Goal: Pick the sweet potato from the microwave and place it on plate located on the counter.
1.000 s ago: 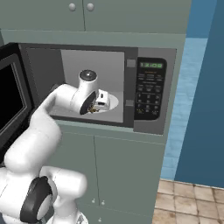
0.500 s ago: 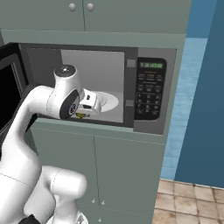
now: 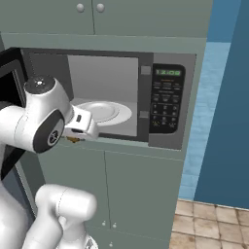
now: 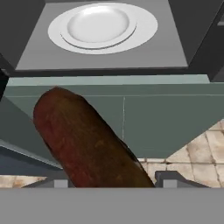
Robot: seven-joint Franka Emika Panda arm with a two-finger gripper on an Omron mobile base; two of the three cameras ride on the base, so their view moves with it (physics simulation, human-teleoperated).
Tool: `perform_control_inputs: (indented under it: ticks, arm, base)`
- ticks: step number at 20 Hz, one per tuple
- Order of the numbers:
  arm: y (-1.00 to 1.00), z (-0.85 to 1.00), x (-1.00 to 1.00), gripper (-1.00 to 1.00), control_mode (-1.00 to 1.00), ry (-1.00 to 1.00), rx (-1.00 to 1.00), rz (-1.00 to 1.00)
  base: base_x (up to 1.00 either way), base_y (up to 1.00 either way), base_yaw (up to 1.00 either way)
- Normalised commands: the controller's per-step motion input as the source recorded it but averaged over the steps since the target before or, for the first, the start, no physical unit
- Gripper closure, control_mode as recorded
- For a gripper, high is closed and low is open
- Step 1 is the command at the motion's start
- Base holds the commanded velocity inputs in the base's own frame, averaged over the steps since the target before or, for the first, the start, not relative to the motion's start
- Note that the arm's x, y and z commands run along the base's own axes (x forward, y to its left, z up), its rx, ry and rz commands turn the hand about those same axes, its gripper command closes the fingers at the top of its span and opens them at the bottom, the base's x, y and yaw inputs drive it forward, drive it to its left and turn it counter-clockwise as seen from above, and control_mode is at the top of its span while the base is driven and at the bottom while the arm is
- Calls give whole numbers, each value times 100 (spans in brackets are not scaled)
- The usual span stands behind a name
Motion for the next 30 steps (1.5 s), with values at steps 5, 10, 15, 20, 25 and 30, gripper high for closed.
perform_control_inputs:
  ticks: [5, 10, 15, 20, 25, 30]
  arm:
    - [36, 41, -70, 100, -100, 5, -7, 0]
    - [7, 23, -48, 100, -100, 7, -4, 0]
    - [-7, 11, -1, 100, -100, 8, 0, -1]
    - [-29, 1, -33, 100, -100, 1, 0, 0]
    - [-14, -4, -58, 100, -100, 0, 0, 0]
    - [0, 0, 0, 100, 100, 0, 0, 0]
  base:
    - [0, 0, 0]
    - [0, 0, 0]
    - [0, 0, 0]
    - [0, 0, 0]
    - [0, 0, 0]
    - [-86, -34, 2]
